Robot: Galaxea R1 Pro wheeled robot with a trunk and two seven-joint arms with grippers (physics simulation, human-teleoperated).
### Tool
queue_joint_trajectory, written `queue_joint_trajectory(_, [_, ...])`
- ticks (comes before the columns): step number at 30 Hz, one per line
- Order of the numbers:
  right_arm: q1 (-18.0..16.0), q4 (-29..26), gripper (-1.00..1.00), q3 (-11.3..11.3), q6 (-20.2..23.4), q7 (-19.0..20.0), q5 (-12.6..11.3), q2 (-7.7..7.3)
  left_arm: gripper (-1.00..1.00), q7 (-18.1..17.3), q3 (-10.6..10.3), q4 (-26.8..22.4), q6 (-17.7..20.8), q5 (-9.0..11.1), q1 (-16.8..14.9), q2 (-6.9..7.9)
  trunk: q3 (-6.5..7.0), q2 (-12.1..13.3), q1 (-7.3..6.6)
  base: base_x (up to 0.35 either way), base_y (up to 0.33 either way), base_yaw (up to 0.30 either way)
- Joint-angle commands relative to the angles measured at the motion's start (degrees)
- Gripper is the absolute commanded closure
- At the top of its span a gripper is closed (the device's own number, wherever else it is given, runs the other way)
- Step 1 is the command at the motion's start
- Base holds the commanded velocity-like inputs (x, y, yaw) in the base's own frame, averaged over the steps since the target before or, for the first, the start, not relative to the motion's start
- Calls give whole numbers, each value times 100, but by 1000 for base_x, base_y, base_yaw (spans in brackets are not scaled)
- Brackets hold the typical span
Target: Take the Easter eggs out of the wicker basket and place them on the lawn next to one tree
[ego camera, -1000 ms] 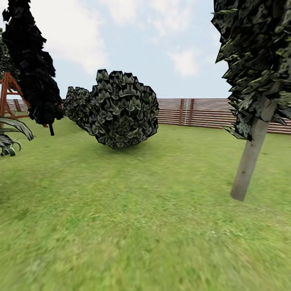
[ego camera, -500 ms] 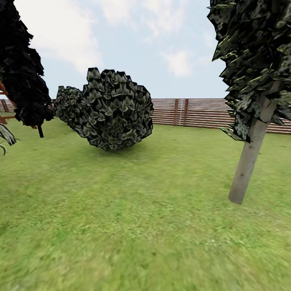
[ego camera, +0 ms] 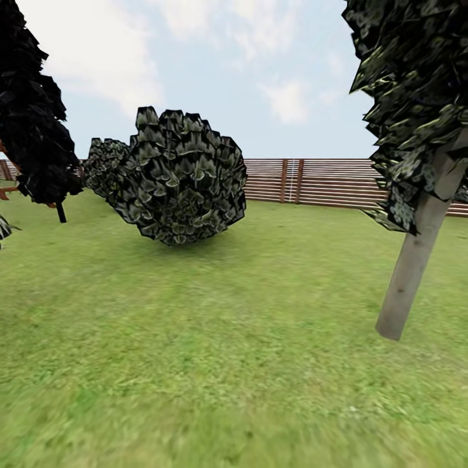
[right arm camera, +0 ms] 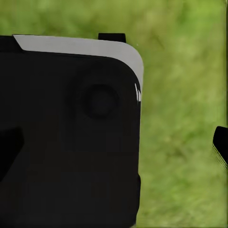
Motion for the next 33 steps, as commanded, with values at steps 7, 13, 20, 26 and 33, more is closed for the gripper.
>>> queue_joint_trajectory(7, [-8, 11, -100, 9, 3, -2, 4, 0, -100, -4, 3, -14, -4, 2, 4, 0, -5, -2, 4, 336, 0, 0])
queue_joint_trajectory(13, [-8, 11, -100, 9, 1, -3, 4, 0, -100, -4, 3, -11, -4, 2, 4, 0, -5, -2, 4, 335, 0, 0])
queue_joint_trajectory(20, [-8, 11, -100, 5, -6, 2, 4, -7, -100, -4, 3, -11, -4, 2, 4, 0, -5, -2, 4, 336, 0, -111])
queue_joint_trajectory(26, [-8, 11, -100, 5, -1, 2, 4, -9, -100, -4, 3, -11, -4, 2, 4, 0, -5, -2, 4, 336, 0, -150])
queue_joint_trajectory(33, [-8, 11, -100, 8, 2, 2, 4, -9, -100, -4, 3, -11, -4, 2, 4, 0, -5, -2, 4, 336, 0, -10])
